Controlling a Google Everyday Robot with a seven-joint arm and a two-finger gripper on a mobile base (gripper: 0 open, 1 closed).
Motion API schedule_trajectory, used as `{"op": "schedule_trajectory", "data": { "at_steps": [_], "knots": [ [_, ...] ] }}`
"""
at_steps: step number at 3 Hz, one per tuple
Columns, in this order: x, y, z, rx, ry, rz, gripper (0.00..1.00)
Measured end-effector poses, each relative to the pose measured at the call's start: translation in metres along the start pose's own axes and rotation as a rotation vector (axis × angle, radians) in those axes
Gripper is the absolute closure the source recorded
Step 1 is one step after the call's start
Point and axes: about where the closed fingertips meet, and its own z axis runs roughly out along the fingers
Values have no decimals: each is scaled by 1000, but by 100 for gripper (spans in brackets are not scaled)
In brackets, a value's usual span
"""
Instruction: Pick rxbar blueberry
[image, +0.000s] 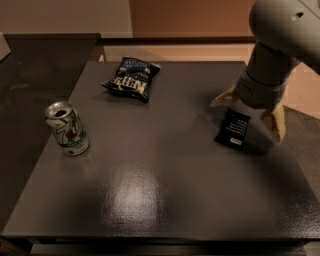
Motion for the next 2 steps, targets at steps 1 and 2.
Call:
{"op": "schedule_trajectory", "data": {
  "at_steps": [1,2],
  "knots": [
    [0,0,0,-1,-1,-1,0],
    [-6,1,4,-18,-14,-20,18]
  ]
}}
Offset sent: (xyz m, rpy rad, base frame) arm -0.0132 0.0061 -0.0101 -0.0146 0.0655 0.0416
